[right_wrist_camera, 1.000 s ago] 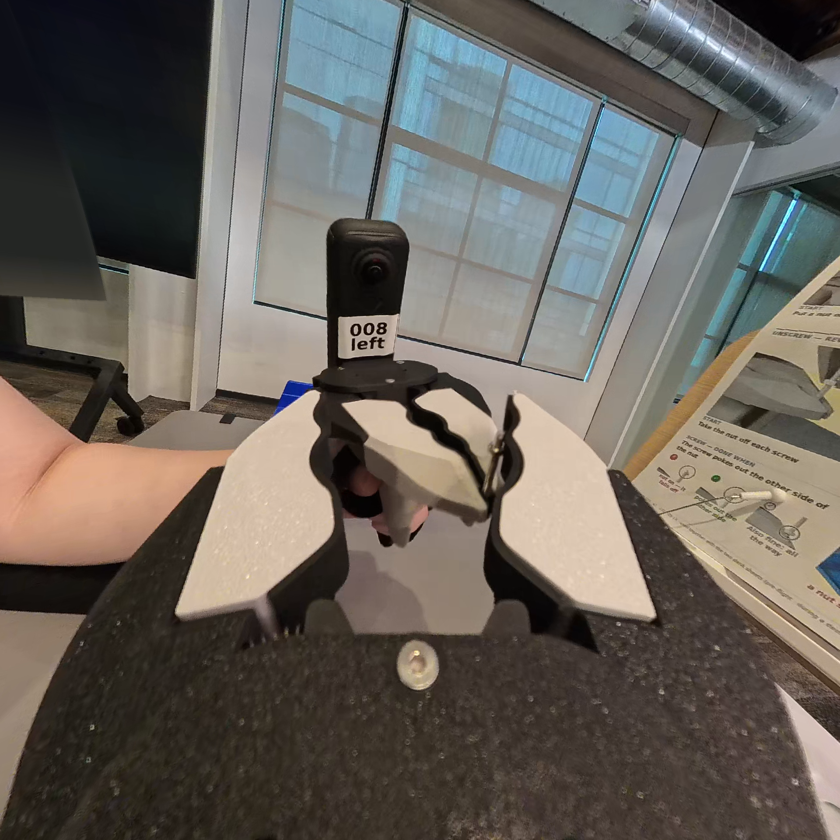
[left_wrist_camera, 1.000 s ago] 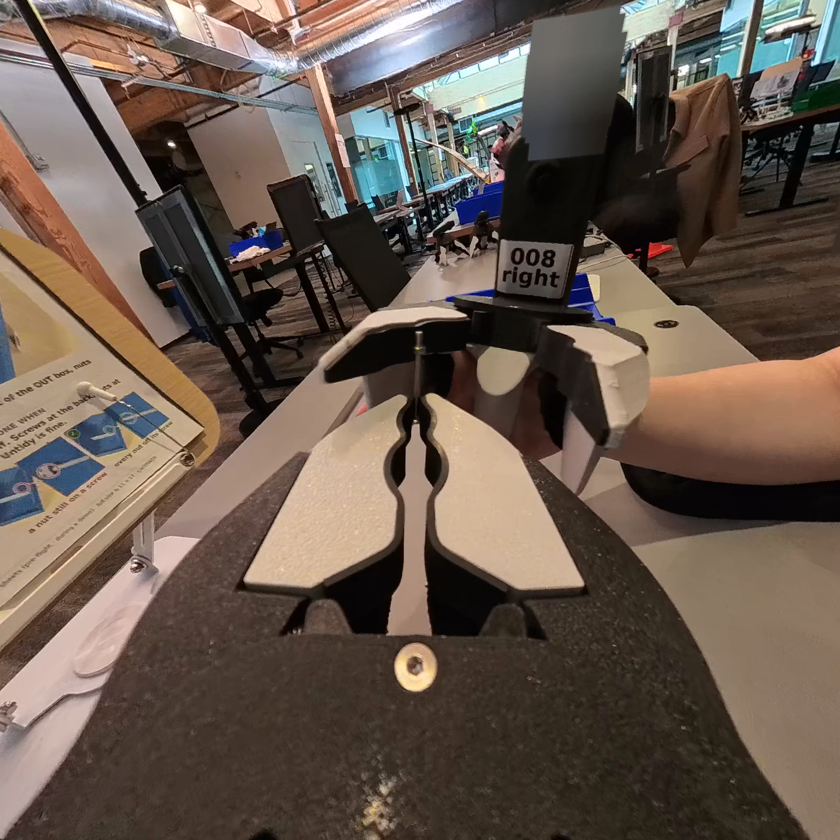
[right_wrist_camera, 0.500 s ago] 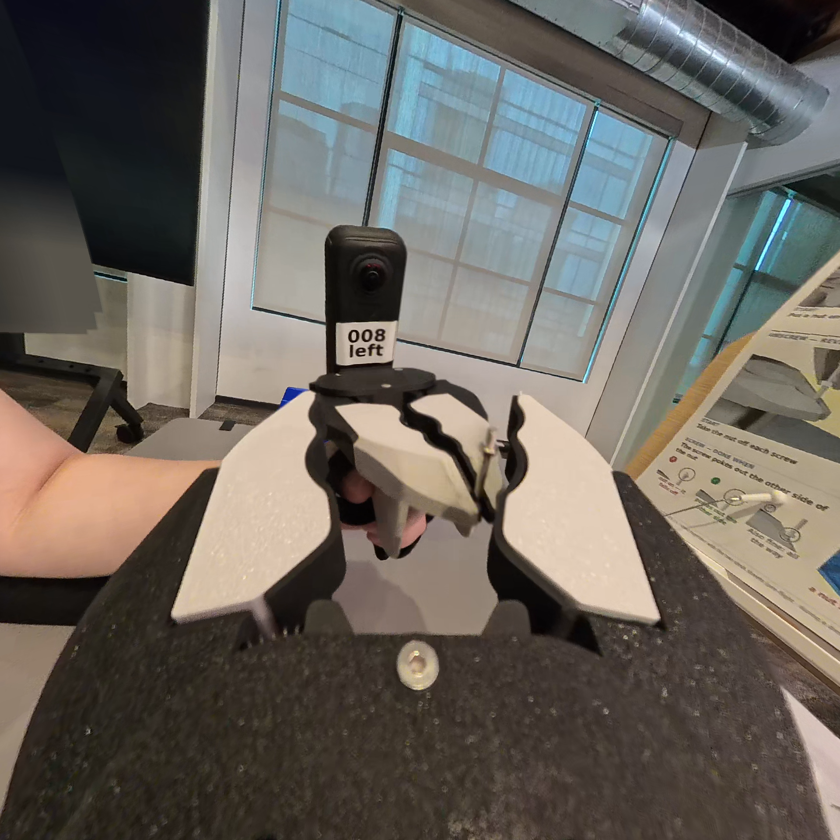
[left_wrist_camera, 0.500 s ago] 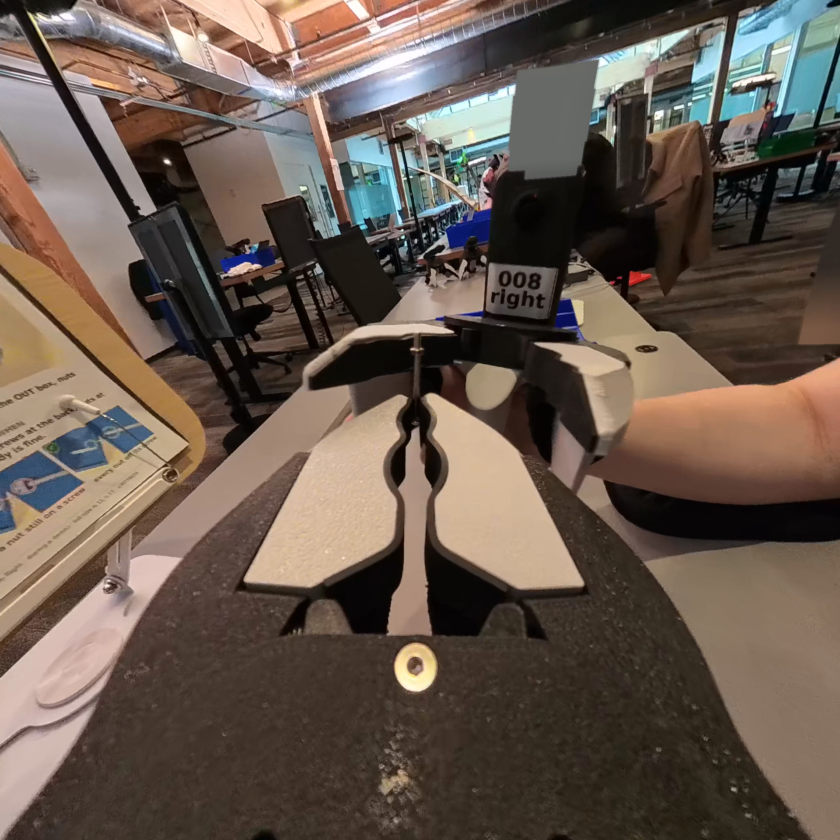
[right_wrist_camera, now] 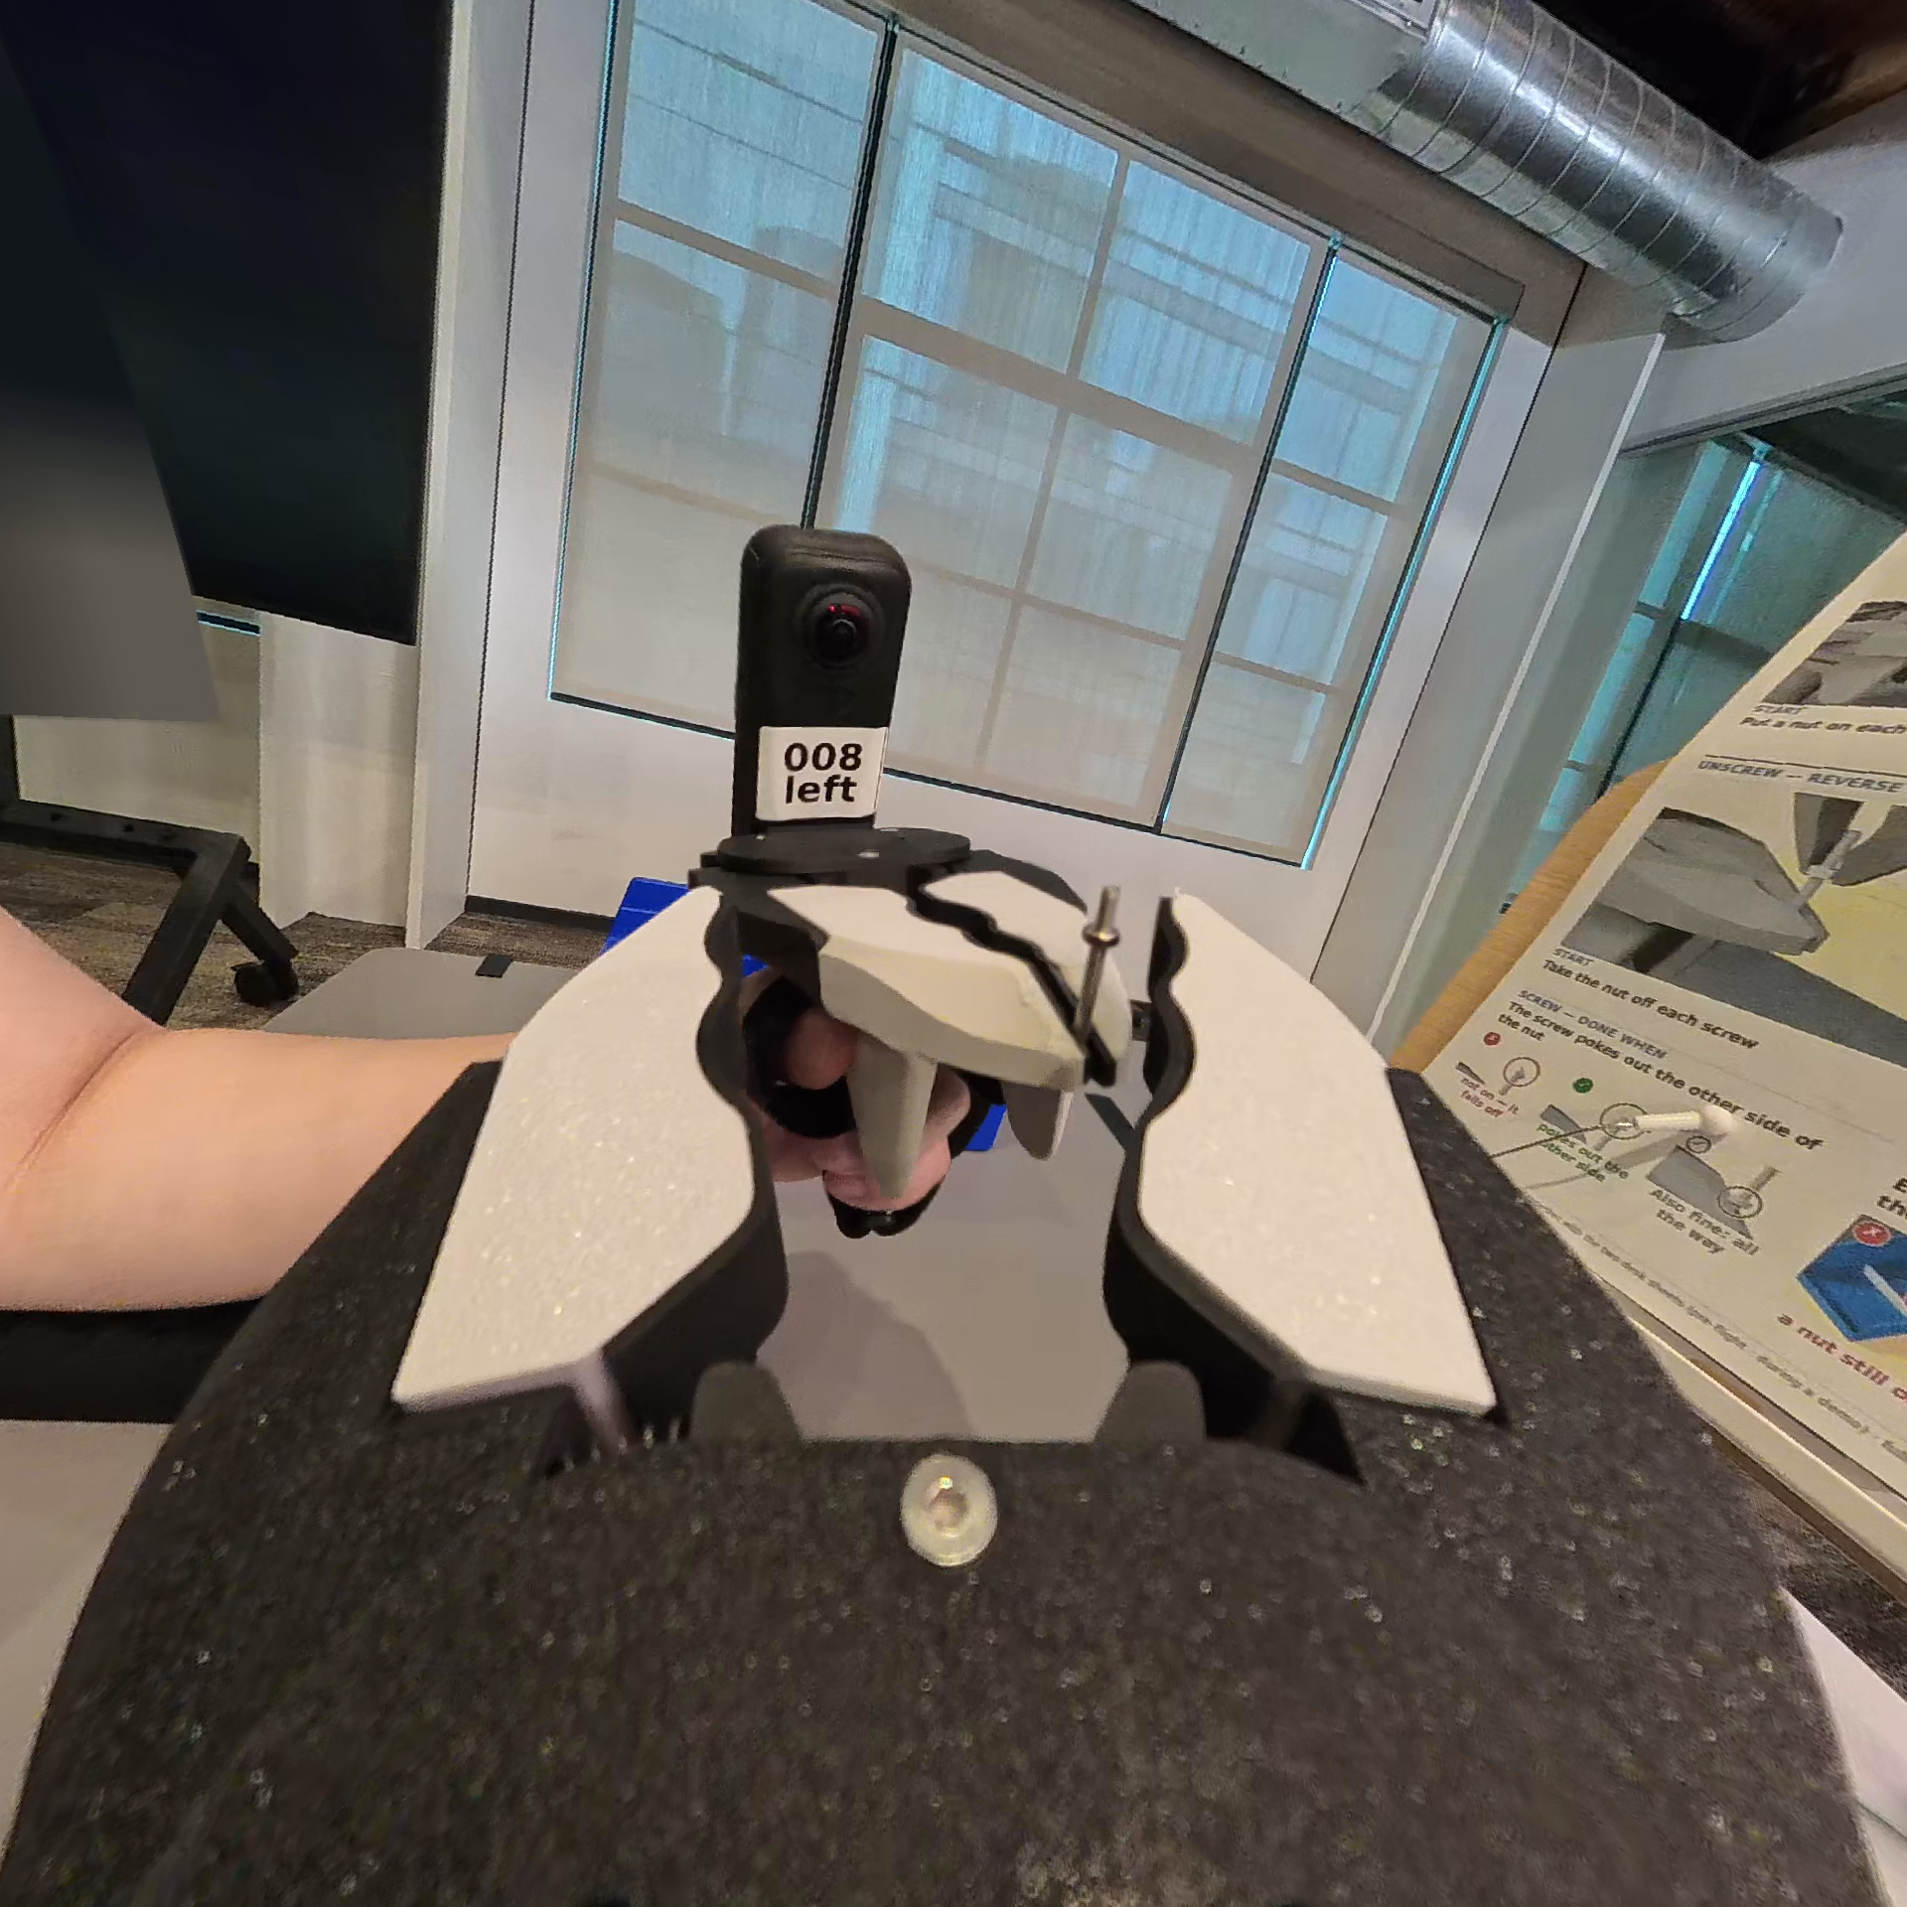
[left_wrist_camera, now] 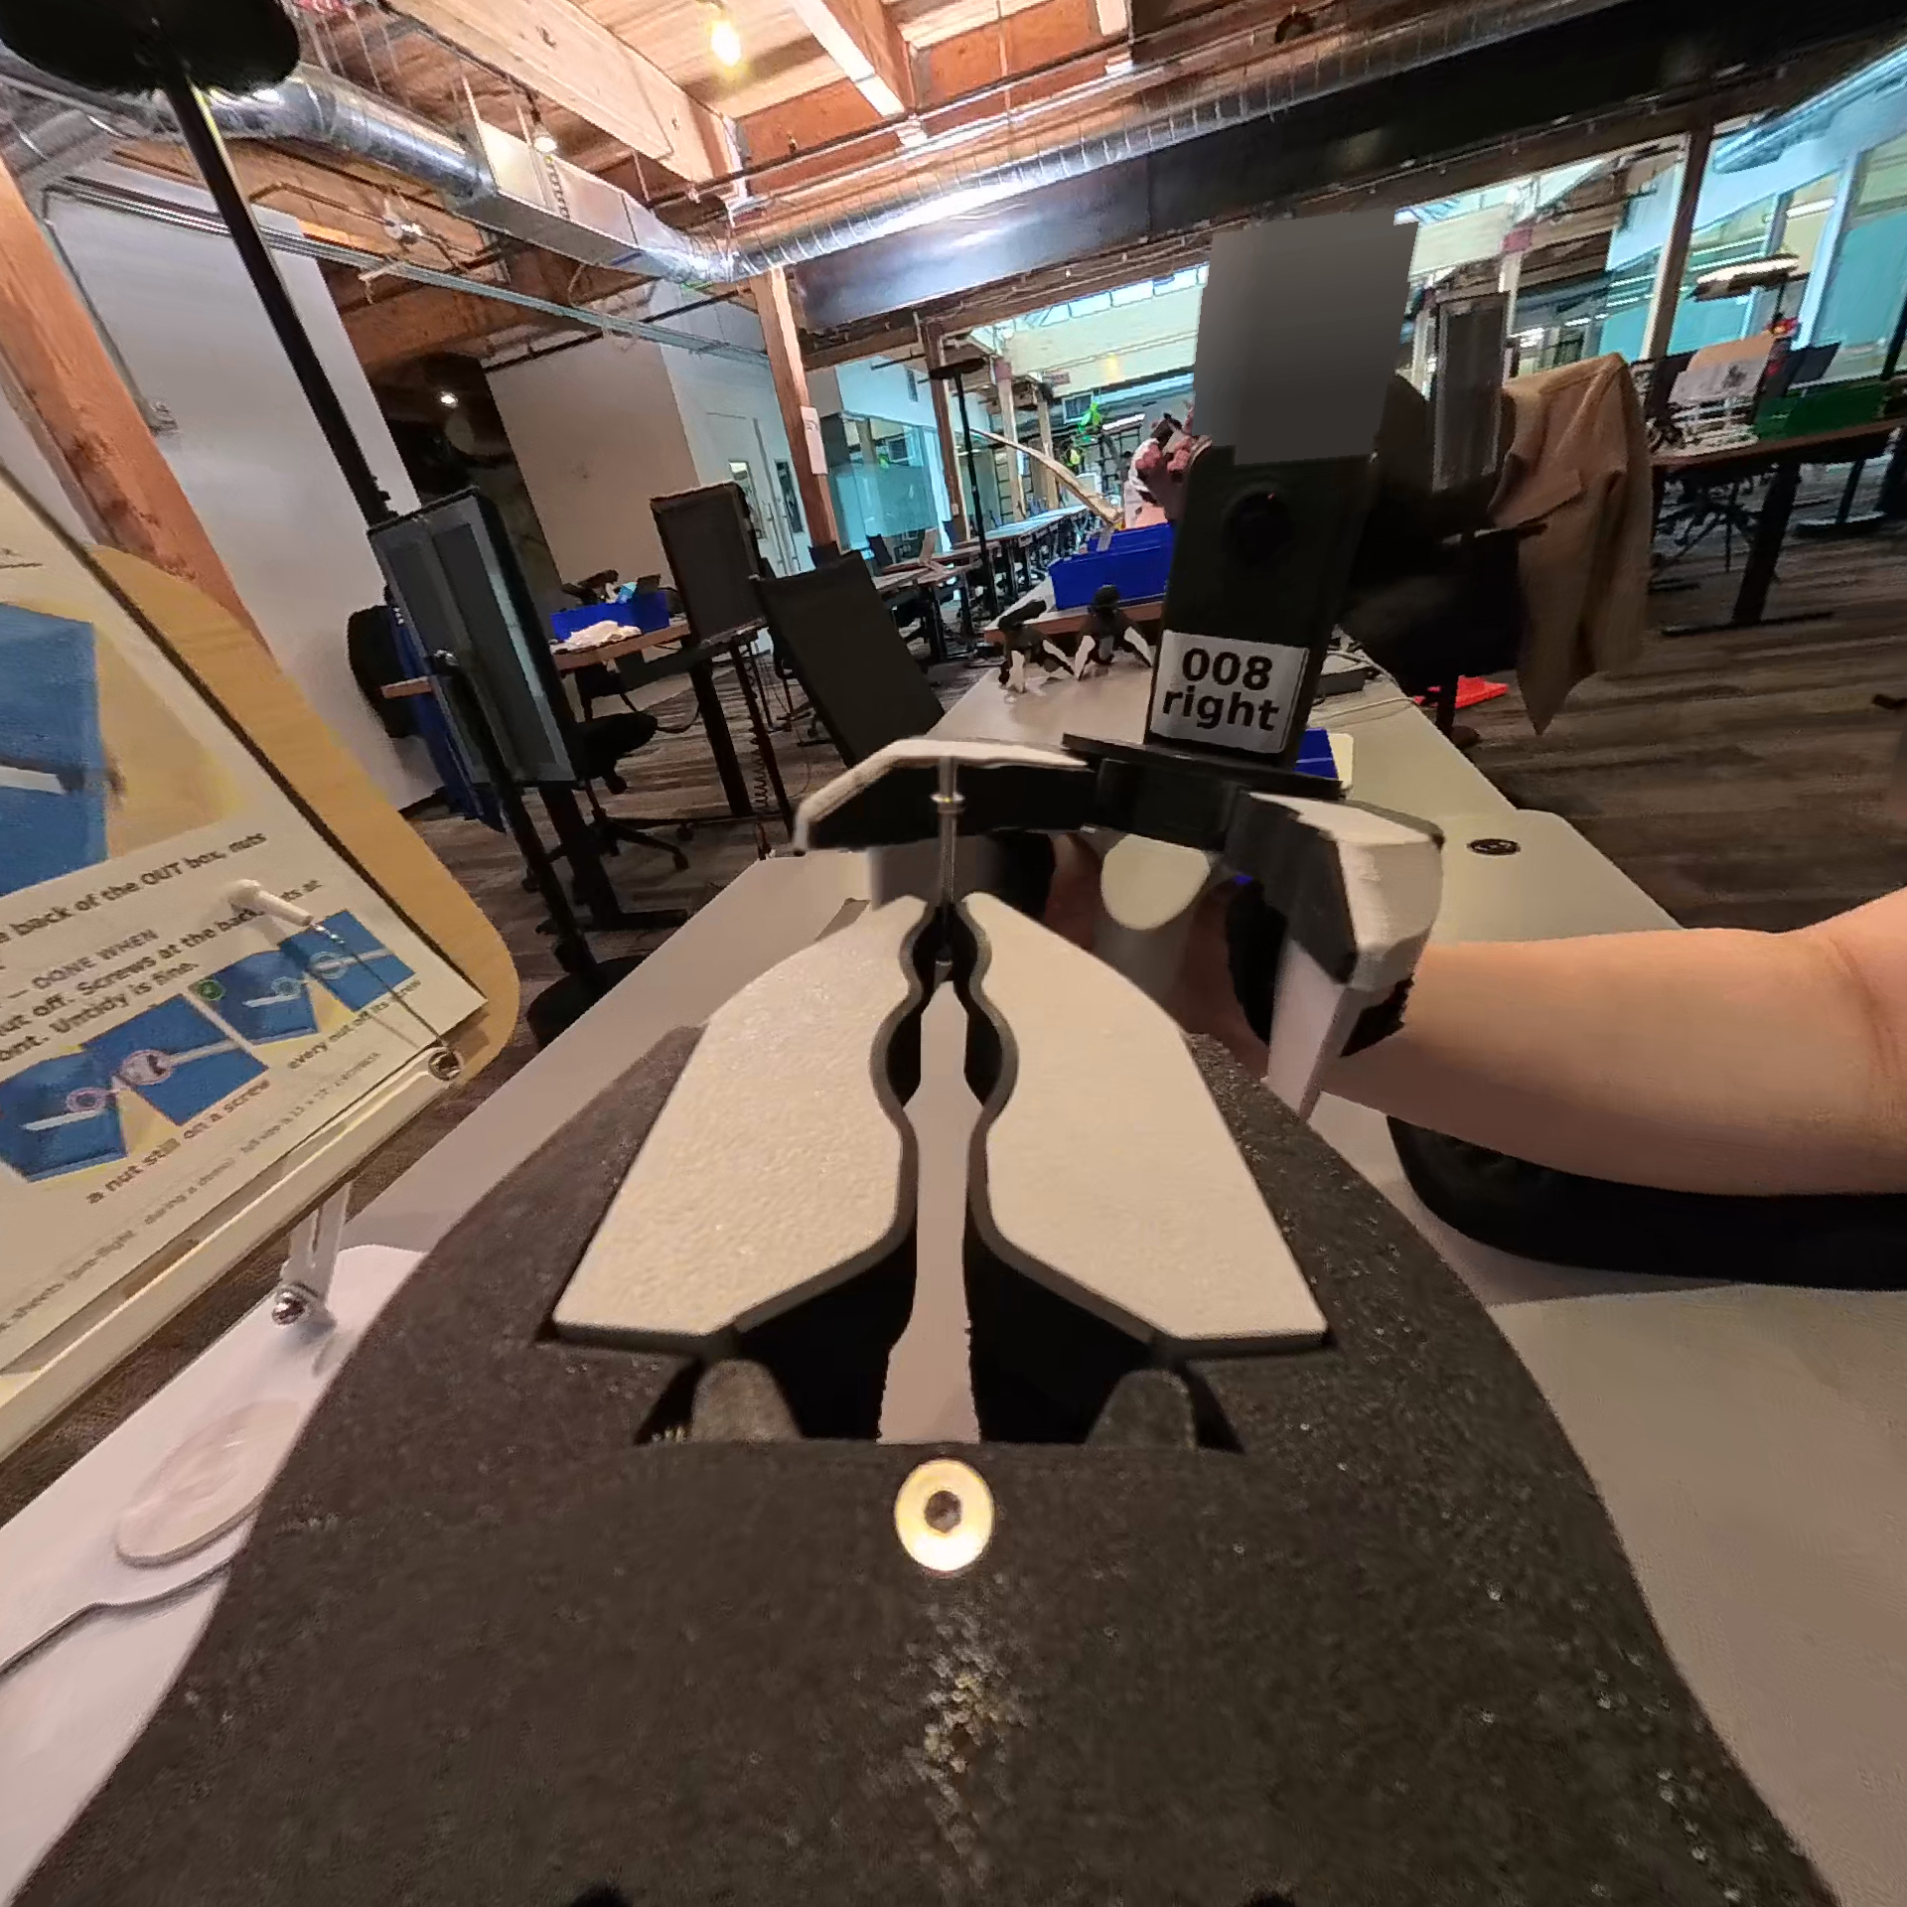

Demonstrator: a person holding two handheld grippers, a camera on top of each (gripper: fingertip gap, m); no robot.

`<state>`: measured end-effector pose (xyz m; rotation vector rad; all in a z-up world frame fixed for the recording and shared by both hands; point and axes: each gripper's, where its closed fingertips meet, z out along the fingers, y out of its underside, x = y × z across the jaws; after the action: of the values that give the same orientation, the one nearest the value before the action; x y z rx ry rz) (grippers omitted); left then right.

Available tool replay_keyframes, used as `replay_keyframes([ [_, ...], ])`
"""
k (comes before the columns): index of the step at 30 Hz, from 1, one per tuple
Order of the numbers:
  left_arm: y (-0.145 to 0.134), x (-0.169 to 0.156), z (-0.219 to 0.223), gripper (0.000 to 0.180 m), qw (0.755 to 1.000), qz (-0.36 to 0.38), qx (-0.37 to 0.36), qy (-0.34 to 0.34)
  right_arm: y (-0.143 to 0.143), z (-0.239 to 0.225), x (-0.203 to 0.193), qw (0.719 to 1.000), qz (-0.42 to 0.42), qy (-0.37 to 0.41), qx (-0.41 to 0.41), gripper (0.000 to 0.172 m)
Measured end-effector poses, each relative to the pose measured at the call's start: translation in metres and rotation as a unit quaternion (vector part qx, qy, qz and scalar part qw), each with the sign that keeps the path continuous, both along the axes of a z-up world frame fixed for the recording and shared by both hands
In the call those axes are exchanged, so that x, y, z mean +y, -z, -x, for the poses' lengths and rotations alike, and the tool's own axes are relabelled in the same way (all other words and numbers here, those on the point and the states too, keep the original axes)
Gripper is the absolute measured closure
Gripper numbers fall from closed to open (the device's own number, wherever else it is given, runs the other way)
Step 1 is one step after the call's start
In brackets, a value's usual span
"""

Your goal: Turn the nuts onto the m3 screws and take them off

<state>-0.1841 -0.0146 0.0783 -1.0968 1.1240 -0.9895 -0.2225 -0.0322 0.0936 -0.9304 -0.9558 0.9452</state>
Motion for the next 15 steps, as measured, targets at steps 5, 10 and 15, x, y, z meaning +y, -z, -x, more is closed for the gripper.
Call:
replay_keyframes([
  [5,0.008,-0.006,-0.012,0.178,1.000,-0.005,0.021,0.012,0.002,0.007,-0.005,1.000,-0.005,-0.006,-0.011,0.095],
  [10,0.003,0.002,-0.002,0.178,1.000,-0.004,0.013,-0.012,0.002,0.004,-0.002,1.000,-0.004,-0.004,-0.010,0.096],
  [15,-0.002,0.006,0.005,0.178,1.000,0.009,0.000,-0.013,0.000,-0.002,0.001,1.000,-0.003,0.004,-0.006,0.098],
])
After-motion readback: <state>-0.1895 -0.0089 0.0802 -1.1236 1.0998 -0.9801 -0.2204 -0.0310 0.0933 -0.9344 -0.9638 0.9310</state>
